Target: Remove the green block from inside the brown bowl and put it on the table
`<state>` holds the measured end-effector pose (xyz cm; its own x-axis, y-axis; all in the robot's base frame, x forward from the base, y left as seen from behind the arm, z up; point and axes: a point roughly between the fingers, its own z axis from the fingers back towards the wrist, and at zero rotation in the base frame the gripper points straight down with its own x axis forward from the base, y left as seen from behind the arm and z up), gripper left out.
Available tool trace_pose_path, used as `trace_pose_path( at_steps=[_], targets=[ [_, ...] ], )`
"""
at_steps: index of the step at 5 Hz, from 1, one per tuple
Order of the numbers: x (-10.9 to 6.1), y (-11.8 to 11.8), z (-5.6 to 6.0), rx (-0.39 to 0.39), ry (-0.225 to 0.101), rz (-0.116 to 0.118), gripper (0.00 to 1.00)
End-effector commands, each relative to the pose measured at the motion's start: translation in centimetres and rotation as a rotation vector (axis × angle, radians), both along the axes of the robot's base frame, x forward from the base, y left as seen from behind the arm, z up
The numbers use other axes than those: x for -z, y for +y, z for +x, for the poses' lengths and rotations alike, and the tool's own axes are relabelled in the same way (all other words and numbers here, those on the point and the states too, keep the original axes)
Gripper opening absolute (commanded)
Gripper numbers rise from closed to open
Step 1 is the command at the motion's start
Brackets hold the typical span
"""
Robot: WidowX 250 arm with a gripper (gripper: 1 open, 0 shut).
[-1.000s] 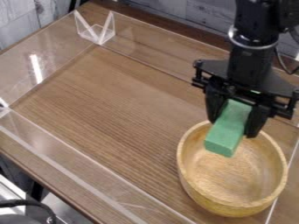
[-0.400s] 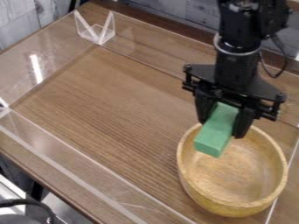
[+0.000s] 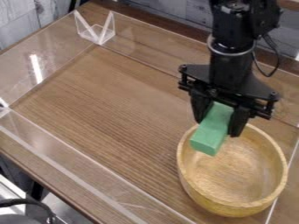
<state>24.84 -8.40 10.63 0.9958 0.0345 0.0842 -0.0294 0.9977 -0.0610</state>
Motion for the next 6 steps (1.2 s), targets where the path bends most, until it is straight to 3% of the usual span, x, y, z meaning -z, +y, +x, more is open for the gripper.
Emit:
trace_pose_path(
  at_steps=[1, 3, 6],
  targets=[
    [-1.7, 0.1, 0.3, 0.001, -0.062, -0.025, 0.00],
    [-1.9, 0.3, 0.3, 0.008, -0.065, -0.033, 0.00],
    [-2.3, 3.3, -1.3, -0.021, -0.094, -0.038, 0.00]
  ],
)
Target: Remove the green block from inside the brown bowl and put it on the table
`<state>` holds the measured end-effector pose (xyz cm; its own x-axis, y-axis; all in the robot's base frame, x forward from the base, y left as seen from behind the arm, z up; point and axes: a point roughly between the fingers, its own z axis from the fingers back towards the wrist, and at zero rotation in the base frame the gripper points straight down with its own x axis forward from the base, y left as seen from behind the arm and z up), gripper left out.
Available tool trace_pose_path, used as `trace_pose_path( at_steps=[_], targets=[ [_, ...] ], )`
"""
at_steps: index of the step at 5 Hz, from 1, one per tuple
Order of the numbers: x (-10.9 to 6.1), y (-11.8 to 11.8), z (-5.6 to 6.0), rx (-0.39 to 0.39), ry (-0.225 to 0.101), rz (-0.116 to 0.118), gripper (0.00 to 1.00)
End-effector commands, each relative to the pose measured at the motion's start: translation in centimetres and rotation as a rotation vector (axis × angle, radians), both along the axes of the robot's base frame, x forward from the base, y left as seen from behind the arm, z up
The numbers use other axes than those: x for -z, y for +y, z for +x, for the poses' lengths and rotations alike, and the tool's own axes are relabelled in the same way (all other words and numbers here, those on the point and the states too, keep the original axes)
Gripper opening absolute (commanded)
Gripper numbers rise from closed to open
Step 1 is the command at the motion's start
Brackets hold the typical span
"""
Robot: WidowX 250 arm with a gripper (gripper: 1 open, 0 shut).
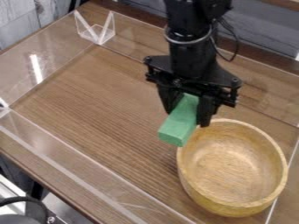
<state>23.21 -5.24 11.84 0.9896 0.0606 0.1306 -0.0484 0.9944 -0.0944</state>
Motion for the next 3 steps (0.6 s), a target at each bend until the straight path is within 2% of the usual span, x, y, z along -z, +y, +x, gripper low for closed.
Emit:
trace_pose_path(
  at_steps=[1, 3],
  targets=[
    [-1.22, 0.52, -0.07, -0.002, -0.056, -0.006, 0.00],
    [-1.58, 1.09, -0.72, -0.004, -0.077, -0.008, 0.00]
  ],
)
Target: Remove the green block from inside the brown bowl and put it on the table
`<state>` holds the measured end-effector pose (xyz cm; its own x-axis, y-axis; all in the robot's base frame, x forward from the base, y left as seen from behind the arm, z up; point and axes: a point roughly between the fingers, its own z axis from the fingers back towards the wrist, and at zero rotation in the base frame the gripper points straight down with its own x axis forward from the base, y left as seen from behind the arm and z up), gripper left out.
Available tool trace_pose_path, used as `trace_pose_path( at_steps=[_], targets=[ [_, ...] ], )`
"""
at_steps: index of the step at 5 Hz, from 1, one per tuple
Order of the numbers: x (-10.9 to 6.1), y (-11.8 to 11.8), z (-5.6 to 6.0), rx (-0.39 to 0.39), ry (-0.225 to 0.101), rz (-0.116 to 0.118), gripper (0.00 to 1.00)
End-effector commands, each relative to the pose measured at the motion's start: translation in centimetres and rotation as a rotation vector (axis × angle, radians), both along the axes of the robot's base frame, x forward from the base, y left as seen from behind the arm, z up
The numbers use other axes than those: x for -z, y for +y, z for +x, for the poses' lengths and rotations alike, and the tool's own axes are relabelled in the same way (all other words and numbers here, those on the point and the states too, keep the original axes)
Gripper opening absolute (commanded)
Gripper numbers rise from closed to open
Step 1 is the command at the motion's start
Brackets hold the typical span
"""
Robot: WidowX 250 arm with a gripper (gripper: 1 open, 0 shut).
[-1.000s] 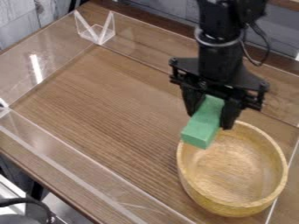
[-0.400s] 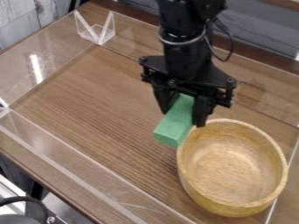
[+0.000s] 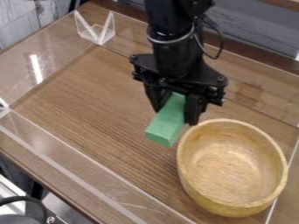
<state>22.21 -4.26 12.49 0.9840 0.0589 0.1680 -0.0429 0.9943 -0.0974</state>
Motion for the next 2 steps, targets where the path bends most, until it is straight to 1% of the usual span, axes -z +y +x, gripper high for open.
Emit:
trace_pose_path(
  at_steps=[1, 2],
  targets=[
    [-0.90, 0.47, 0.00, -0.008, -0.049, -0.005, 0.00],
    [-0.67, 0.92, -0.08, -0.008, -0.057, 0.001, 0.00]
  ],
)
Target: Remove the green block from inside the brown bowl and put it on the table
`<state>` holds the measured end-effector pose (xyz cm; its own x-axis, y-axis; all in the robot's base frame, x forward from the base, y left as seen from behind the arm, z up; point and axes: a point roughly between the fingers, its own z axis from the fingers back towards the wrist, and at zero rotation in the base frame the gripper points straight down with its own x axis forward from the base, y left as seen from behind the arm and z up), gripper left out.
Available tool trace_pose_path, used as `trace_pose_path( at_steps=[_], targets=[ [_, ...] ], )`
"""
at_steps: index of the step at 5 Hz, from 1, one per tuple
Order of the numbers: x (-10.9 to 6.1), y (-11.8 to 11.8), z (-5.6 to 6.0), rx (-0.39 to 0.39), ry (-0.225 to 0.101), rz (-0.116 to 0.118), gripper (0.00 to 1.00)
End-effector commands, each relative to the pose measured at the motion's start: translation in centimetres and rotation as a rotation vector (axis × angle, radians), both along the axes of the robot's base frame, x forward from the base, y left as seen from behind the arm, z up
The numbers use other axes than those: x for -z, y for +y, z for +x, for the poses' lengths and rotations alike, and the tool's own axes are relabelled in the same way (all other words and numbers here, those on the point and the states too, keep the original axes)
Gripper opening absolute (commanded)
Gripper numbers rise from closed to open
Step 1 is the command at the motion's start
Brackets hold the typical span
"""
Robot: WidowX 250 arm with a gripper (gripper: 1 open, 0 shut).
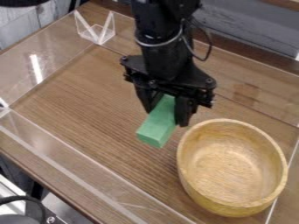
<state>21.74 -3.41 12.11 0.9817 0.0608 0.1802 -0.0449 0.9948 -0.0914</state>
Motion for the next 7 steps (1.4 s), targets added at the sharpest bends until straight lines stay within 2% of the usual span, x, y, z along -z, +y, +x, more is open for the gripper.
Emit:
trace_pose_path(
  at_steps=[1, 3, 7],
  targets=[
    [-0.6, 0.6, 0.5, -0.007, -0.055, 0.002, 0.00],
    [0.5, 1.9, 0.8, -0.007, -0.073, 0.019, 0.00],
    [2.8, 3.4, 1.3, -0.006, -0.061, 0.034, 0.00]
  ],
)
